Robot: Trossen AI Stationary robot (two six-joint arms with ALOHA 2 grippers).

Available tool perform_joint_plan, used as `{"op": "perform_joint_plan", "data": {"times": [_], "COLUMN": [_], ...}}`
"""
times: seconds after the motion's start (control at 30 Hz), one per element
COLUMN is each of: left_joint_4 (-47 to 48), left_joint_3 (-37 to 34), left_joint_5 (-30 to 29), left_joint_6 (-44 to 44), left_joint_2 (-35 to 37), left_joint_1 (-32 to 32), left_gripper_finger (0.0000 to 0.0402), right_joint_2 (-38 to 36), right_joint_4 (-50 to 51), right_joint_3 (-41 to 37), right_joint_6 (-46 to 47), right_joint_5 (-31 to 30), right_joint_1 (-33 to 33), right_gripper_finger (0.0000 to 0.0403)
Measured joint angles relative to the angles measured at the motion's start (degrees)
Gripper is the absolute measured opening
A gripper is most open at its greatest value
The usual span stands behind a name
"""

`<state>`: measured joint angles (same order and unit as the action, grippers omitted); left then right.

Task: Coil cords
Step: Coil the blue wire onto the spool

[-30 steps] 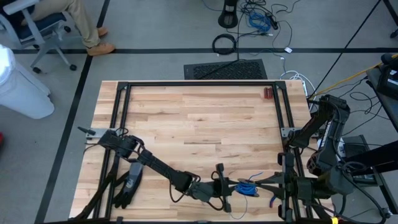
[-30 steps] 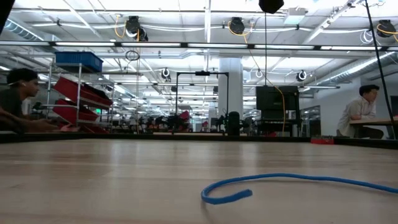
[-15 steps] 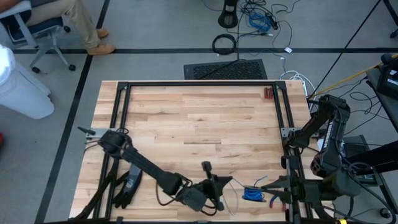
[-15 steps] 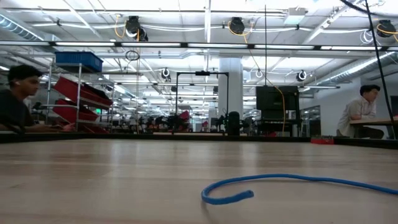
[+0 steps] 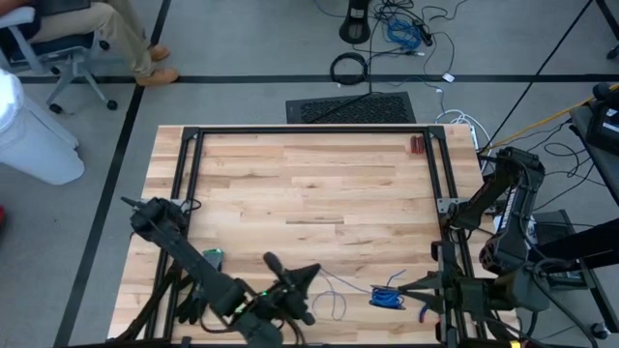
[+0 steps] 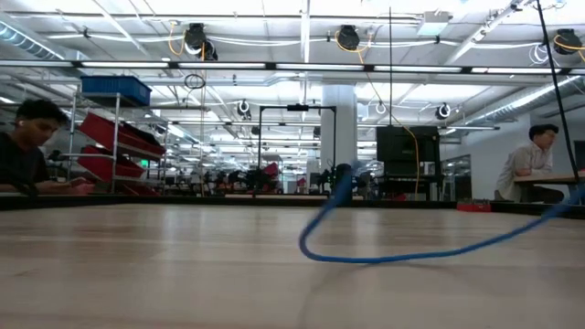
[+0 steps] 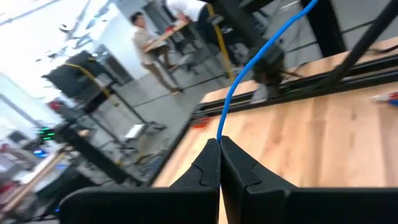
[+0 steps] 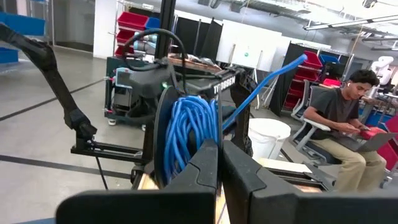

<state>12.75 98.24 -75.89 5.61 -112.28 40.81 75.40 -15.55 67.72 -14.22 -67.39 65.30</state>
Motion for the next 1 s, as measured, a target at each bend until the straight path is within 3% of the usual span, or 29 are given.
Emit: {"op": "perform_joint_plan", "data": {"times": [0.17,0.3,0.57,1.0], "left_joint_4": [10.46,14.79,15.3,15.2], "left_joint_3": [0.0,0.02,0.04,0.04], "left_joint_5": [-4.72,-5.0,-5.08,-7.3], "left_joint_6": [-7.58,-13.74,-13.08,-12.75], "left_joint_2": [2.56,4.85,5.19,6.87], "left_joint_1": [1.48,2.16,3.62,6.19], "left_gripper_finger": [0.0,0.0,0.0,0.0], "right_joint_2": [0.02,0.02,0.02,0.04], "right_joint_4": [0.84,2.14,7.75,17.58], "right_joint_3": [0.0,0.0,0.02,0.02], "right_joint_6": [1.15,2.23,6.72,16.06], "right_joint_5": [0.18,0.16,0.43,15.44], "right_joint_1": [-0.07,-0.09,-2.44,-9.98], "right_gripper_finger": [0.0,0.0,0.0,0.0]}}
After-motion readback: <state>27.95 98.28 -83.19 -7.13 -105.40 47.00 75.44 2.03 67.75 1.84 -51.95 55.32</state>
